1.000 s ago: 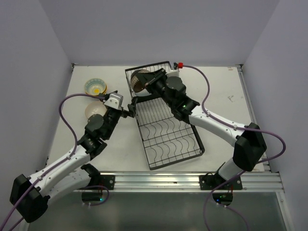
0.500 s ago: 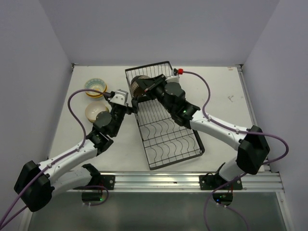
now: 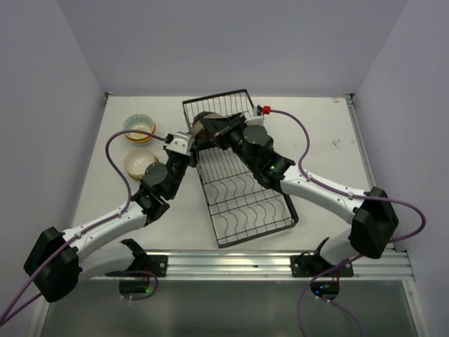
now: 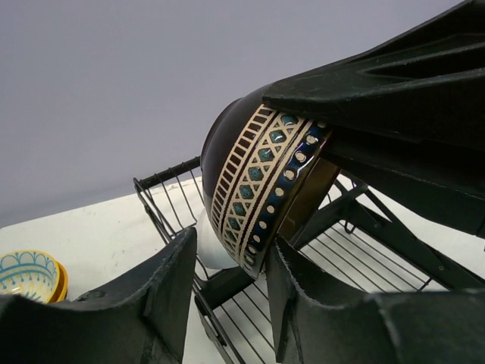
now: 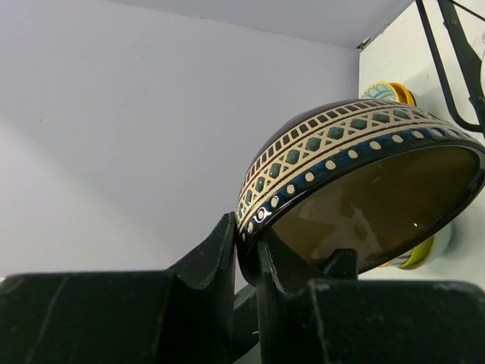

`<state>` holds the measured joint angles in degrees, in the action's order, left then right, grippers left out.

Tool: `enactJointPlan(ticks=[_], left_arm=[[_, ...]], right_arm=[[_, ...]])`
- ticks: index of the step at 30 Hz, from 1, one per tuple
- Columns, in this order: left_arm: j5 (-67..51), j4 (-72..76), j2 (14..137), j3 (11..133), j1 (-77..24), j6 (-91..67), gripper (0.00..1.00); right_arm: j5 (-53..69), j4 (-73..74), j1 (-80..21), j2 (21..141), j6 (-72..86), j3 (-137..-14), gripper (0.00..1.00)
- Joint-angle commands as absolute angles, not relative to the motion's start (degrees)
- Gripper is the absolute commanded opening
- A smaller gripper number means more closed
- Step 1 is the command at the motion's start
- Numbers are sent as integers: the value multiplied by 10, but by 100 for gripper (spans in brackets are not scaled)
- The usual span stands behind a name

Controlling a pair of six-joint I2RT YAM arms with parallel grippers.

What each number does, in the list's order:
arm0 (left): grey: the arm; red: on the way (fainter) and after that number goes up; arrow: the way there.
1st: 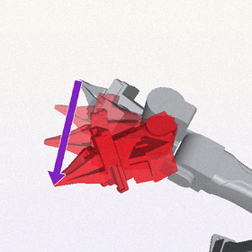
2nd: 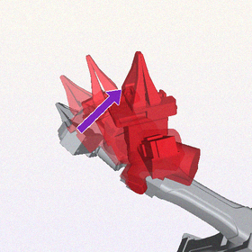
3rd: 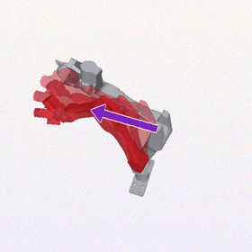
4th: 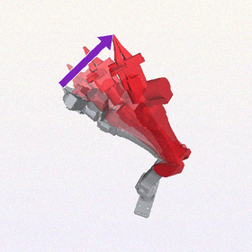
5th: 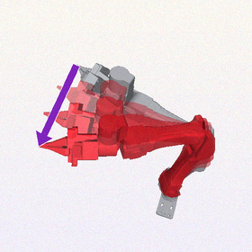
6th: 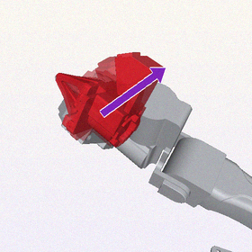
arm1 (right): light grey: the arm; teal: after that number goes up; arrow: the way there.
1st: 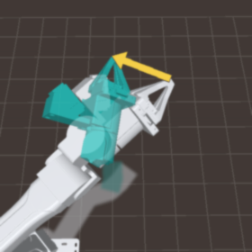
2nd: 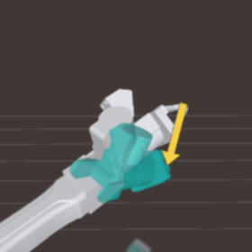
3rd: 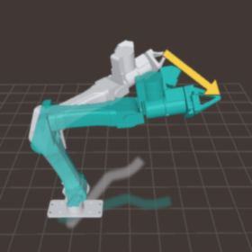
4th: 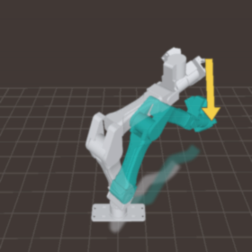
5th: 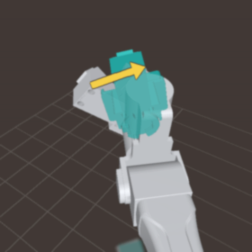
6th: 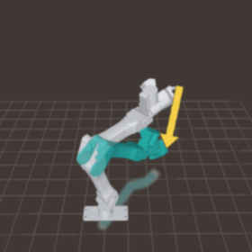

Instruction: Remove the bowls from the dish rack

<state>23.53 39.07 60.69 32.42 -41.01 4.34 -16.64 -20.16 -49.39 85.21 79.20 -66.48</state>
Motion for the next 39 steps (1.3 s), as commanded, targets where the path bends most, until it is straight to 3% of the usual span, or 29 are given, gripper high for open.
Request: enactJointPlan(ticks=[1, 6, 9, 16, 19, 20, 25, 39], left_arm=[[290, 452, 615, 349, -401, 69, 43], [316, 480, 628, 350, -404, 93, 40], [335, 504, 633, 346, -410, 105, 48], [361, 550, 654, 347, -417, 131, 47], [372, 563, 664, 347, -417, 141, 38], [374, 570, 670, 347, -417, 141, 29], [384, 593, 686, 352, -419, 152, 2], [417, 625, 706, 361, -425, 178, 0]], right_arm=[[-176, -241, -505, 822, 812, -684, 0], [-207, -217, -520, 823, 830, -689, 3], [-213, -216, -527, 829, 845, -691, 3], [-223, -215, -534, 840, 872, -693, 1], [-227, -205, -535, 839, 873, -697, 3], [-229, -200, -535, 839, 873, -697, 4], [-235, -204, -536, 843, 894, -685, 16], [-258, -220, -530, 853, 925, -655, 46]])
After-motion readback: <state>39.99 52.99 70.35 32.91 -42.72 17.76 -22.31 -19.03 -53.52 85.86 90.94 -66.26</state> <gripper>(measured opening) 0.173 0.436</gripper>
